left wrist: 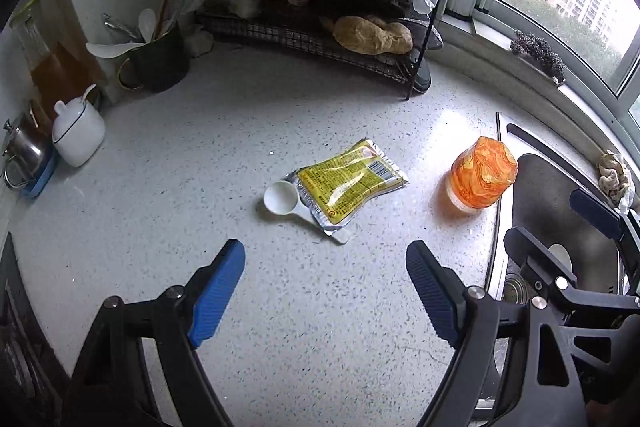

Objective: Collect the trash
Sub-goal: 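Raise both tools from the bin back to the counter, then grasp the orange plastic cup with the right tool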

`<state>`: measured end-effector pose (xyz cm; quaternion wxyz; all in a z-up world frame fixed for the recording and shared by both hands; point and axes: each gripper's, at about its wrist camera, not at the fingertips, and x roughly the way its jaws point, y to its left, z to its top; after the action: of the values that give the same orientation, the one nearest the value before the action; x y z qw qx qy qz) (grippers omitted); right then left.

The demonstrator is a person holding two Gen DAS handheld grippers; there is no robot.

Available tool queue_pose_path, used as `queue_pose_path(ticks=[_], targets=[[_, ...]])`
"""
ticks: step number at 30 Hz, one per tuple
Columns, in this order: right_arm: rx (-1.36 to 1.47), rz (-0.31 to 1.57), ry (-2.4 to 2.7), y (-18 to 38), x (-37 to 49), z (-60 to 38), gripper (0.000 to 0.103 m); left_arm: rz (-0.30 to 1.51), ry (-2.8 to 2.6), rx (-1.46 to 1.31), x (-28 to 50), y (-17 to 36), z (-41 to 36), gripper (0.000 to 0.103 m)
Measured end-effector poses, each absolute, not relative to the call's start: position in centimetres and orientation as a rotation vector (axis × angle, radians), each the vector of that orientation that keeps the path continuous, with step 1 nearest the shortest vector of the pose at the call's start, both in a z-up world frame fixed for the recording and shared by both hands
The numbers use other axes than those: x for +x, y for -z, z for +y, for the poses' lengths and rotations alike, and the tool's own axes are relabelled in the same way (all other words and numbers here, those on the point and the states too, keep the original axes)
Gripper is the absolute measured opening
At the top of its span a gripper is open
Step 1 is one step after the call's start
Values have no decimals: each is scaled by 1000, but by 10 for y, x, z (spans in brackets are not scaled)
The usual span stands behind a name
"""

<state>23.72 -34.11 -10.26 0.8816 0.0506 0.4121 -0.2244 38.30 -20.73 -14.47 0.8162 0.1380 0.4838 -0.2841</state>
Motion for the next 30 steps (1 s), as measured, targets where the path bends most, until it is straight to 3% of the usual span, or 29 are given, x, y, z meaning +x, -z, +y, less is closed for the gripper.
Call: queue_pose_path(ticks=[16, 19, 20, 30], targets=[[134, 984, 383, 150, 299, -398, 89, 1132, 585, 354, 453, 203, -269, 81], [103, 1005, 379, 153, 305, -396, 69, 1162, 600, 334, 461, 207, -270, 81], [108, 1012, 379, 154, 307, -398, 57, 1171, 606, 332, 463, 207, -271, 81], [223, 987, 497, 146, 296, -391, 56, 1180, 756, 478, 472, 200, -291, 81]])
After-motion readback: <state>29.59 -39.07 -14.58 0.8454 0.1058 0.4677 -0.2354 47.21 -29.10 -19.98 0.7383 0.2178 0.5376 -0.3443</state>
